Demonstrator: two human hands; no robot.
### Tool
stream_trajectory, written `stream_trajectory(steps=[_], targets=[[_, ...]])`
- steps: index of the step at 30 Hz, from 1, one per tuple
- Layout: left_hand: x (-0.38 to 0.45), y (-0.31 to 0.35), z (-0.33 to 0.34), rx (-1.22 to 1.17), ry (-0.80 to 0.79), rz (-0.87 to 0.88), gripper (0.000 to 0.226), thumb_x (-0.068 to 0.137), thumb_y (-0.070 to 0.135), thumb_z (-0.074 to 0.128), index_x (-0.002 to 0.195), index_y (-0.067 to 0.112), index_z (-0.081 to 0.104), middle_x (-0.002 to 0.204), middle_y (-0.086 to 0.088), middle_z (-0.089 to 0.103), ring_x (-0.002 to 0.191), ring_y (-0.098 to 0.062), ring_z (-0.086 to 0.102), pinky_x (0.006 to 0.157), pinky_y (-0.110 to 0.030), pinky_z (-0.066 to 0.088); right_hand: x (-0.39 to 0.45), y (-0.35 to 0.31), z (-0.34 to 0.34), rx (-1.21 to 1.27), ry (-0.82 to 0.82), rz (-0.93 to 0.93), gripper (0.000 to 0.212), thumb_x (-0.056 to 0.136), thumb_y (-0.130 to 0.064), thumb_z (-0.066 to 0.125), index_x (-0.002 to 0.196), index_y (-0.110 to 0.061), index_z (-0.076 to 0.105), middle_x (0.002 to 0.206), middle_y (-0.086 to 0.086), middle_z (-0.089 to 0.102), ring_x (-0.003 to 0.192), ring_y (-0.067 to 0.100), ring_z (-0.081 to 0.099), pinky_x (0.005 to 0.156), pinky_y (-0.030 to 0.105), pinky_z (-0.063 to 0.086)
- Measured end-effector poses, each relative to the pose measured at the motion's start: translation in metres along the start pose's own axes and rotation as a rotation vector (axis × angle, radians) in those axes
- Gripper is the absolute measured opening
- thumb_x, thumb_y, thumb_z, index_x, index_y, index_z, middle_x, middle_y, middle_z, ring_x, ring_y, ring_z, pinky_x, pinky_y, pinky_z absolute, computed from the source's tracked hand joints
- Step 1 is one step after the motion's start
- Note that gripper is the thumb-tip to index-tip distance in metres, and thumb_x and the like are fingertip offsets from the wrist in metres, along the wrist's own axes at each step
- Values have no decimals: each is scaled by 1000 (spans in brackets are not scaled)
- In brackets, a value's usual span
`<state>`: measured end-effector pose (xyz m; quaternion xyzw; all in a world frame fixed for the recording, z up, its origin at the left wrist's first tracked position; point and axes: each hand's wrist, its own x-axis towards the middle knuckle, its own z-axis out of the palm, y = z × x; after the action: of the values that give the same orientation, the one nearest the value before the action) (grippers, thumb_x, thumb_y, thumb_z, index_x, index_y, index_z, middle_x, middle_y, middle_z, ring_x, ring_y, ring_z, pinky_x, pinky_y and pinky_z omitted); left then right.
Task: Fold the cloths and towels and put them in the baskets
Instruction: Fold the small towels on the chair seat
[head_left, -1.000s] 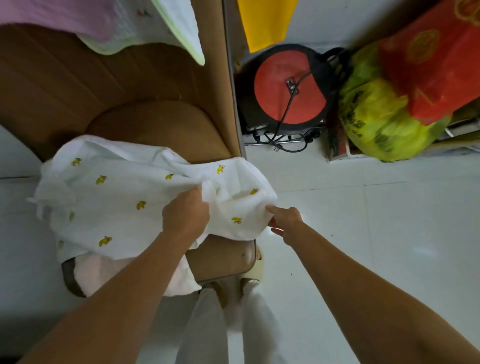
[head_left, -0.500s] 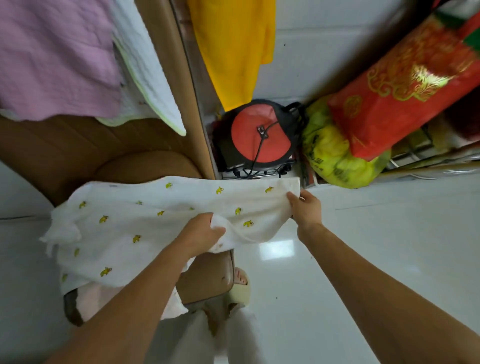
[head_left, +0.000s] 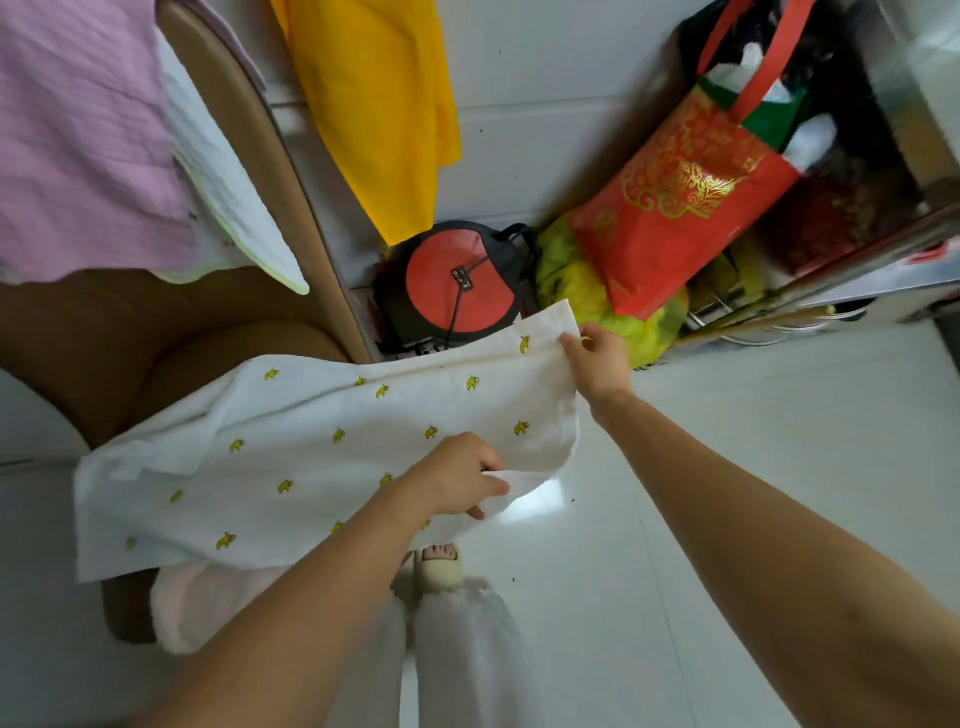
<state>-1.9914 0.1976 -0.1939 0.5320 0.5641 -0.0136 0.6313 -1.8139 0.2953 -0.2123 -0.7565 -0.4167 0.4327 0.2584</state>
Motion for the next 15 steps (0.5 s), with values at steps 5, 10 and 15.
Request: stream_trajectory(steps=[5, 10, 15], targets=[[-17, -21, -21, -30, 77, -69, 13, 83, 22, 67, 84, 10, 67, 90, -12, 66, 79, -23, 66, 73, -34, 57, -19, -27, 27, -71, -169, -122, 12, 89, -16, 52, 81, -16, 61, 83, 11, 68, 74, 27, 63, 66, 43, 54], [-68, -73, -55, -124, 304, -125, 35, 83, 33, 71, 57, 18, 53, 60, -1, 51, 61, -18, 54, 58, -28, 42, -46, -70, 95, -137, -359, -226, 8, 89, -15, 52, 86, -17, 59, 84, 17, 66, 78, 36, 65, 69, 55, 54], [-128, -155, -82, -303, 550, -194, 19, 92, 26, 59, 82, 11, 62, 81, -7, 63, 80, -21, 64, 65, -34, 60, -83, -98, 193, -206, -486, -288, 9, 86, -17, 49, 89, -20, 56, 76, 18, 68, 67, 37, 64, 61, 53, 54]])
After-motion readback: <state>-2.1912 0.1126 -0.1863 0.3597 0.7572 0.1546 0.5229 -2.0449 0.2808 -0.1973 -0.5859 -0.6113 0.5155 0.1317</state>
